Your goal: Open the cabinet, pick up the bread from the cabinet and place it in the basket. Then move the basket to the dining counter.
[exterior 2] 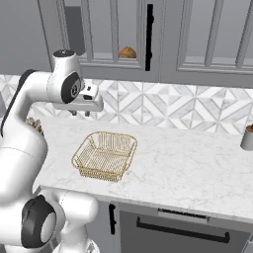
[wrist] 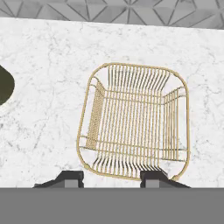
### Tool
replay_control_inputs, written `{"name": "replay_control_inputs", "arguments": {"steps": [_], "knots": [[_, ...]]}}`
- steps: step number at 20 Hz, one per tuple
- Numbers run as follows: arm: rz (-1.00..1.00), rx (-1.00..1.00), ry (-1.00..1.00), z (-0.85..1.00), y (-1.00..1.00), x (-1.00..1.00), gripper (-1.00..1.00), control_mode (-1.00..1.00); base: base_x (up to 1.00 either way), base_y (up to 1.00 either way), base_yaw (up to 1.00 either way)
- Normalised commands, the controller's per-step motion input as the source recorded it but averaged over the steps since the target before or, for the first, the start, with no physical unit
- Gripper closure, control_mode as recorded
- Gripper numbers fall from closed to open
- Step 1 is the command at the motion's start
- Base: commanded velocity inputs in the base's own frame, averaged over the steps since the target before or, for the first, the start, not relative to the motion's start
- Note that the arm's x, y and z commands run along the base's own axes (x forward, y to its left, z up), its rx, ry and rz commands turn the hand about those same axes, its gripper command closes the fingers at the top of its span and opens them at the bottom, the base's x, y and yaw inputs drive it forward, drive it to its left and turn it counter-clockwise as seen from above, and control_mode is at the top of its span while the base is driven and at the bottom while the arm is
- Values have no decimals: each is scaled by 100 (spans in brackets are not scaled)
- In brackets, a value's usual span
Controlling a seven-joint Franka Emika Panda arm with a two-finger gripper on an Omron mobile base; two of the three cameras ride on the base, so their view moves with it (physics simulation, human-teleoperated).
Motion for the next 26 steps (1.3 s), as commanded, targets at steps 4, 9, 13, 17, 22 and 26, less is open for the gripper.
{"name": "replay_control_inputs", "arguments": {"steps": [4, 9, 13, 17, 22, 26], "knots": [[-2, 0, 0, 0, -18, -3, -100, -100, 0, 0, 0], [-7, -5, -7, 3, -50, -11, -100, -100, 0, 0, 0], [-12, -16, -29, 21, -44, -10, -100, -100, 0, 0, 0], [-14, -8, -40, 72, -59, -9, -100, -100, 0, 0, 0], [-11, 6, -26, 100, -73, -1, -100, -100, 0, 0, 0], [-18, 13, -18, 100, -82, 0, -100, -100, 0, 0, 0]]}}
